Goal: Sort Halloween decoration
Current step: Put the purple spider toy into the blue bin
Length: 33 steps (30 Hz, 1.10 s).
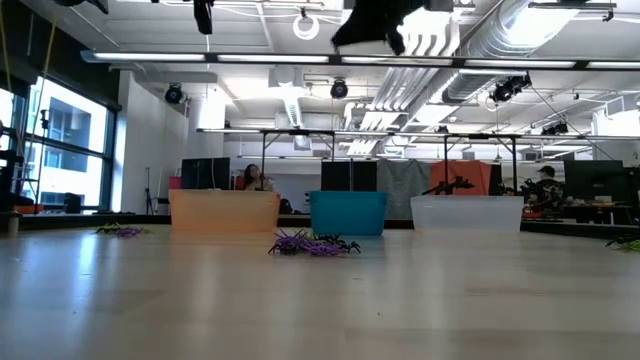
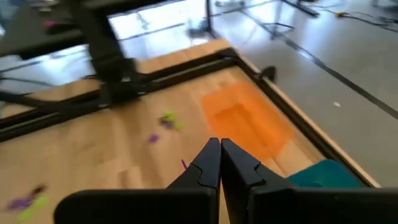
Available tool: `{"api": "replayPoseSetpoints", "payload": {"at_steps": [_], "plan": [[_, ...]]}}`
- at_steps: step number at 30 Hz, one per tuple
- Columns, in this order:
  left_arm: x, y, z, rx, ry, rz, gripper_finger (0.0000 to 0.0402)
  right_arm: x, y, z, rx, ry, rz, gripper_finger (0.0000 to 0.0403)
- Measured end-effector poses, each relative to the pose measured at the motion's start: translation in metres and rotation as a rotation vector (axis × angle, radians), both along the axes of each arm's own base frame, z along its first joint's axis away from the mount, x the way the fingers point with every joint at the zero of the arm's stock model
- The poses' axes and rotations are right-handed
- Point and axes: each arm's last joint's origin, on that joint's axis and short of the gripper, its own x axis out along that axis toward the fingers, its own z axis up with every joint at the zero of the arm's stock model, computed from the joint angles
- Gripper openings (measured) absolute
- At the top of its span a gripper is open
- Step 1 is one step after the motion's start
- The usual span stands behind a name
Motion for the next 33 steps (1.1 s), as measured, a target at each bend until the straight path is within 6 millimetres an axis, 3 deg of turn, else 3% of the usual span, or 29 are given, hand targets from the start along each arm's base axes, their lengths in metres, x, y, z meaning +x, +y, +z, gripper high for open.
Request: {"api": "replayPoseSetpoints", "payload": {"at_steps": [7,15,22,33], "plan": [[0.0,0.0,-0.001,-0.002,0.01,0.0,0.0001,0.01,-0.048,-0.037,0.14,0.072,-0.297,0.0],[0.001,0.001,-0.008,-0.021,0.075,0.026,0.0001,0.023,-0.086,-0.095,0.312,0.192,-0.479,0.0],[0.001,0.002,-0.011,-0.035,0.109,0.072,0.0001,0.035,-0.096,-0.14,0.446,0.249,-0.594,0.0003],[0.001,0.003,-0.011,-0.038,0.109,0.094,0.0001,0.034,-0.094,-0.15,0.494,0.284,-0.64,0.0065]]}}
